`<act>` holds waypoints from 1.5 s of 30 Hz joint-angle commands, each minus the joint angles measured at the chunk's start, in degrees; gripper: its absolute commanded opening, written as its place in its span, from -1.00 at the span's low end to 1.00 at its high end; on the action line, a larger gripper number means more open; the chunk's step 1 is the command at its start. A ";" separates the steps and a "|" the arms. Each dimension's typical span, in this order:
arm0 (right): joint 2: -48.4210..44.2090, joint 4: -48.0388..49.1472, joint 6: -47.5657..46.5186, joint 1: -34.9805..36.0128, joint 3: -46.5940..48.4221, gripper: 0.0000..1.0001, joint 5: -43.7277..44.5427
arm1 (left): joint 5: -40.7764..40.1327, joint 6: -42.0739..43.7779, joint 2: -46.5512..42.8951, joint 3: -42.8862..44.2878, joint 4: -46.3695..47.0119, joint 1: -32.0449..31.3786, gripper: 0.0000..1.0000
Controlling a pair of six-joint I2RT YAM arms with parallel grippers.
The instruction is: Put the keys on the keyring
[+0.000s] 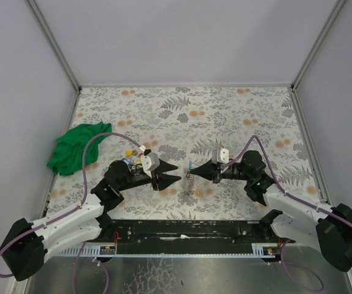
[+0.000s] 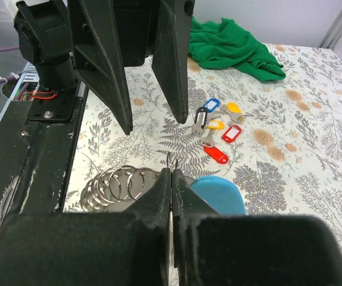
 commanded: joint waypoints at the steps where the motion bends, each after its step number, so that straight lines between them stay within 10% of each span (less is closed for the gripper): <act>1: -0.31 1.57 -1.13 -0.50 3.52 -1.00 -2.20 | 4.76 5.87 2.74 4.82 -0.69 -0.03 -0.14; 35: -0.59 -1.12 -1.94 -0.50 4.72 -1.00 -6.40 | 12.60 12.57 13.28 15.10 -12.12 -0.04 -0.91; 45: -1.69 -13.56 -6.43 -0.50 7.78 -1.00 -1.19 | 1.44 11.17 10.48 19.94 -23.58 -3.19 -1.00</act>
